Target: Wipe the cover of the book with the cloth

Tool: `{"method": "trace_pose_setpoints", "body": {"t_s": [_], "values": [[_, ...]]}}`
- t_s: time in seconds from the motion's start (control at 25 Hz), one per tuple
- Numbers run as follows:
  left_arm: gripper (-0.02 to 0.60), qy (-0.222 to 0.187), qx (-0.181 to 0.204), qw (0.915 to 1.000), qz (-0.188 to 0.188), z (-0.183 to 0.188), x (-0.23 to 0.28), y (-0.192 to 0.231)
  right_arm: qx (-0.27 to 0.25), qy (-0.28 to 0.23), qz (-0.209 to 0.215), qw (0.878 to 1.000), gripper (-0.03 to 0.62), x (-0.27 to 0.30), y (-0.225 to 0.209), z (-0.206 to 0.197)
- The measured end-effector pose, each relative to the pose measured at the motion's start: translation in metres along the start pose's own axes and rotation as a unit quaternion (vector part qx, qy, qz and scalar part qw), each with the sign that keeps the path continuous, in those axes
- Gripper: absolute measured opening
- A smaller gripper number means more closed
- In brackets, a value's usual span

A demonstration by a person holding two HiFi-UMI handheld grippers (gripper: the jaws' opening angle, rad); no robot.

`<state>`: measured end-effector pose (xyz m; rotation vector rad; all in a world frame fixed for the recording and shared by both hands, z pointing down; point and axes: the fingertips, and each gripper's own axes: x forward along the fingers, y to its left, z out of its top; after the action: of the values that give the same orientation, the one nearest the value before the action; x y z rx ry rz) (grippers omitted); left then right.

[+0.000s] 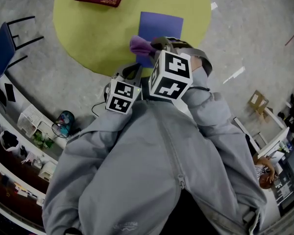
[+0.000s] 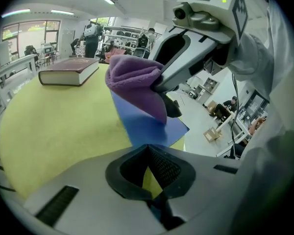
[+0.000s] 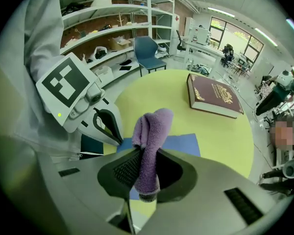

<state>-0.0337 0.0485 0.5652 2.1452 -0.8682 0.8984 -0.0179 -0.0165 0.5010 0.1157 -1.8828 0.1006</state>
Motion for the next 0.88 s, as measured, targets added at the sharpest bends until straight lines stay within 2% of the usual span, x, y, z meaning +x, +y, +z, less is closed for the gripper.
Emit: {"method": "trace_pose_setpoints", "body": {"t_s": [0.32, 0.6, 0.88], "values": [[0.017, -0.005, -0.007, 1.0000, 0.001, 0.000, 0.000, 0.002, -0.027, 0.000, 0.018, 0.999, 0.084, 0.028, 0.006, 0.024], [0.017, -0.007, -0.008, 0.9999, 0.003, 0.000, 0.001, 0.003, -0.031, 0.023, 0.022, 0.999, 0.084, 0.051, 0.007, 0.014], [0.017, -0.008, -0.009, 0.9999, 0.006, -0.001, 0.000, 0.003, -0.017, 0.036, 0.024, 0.999, 0.084, 0.047, 0.007, -0.008]]}}
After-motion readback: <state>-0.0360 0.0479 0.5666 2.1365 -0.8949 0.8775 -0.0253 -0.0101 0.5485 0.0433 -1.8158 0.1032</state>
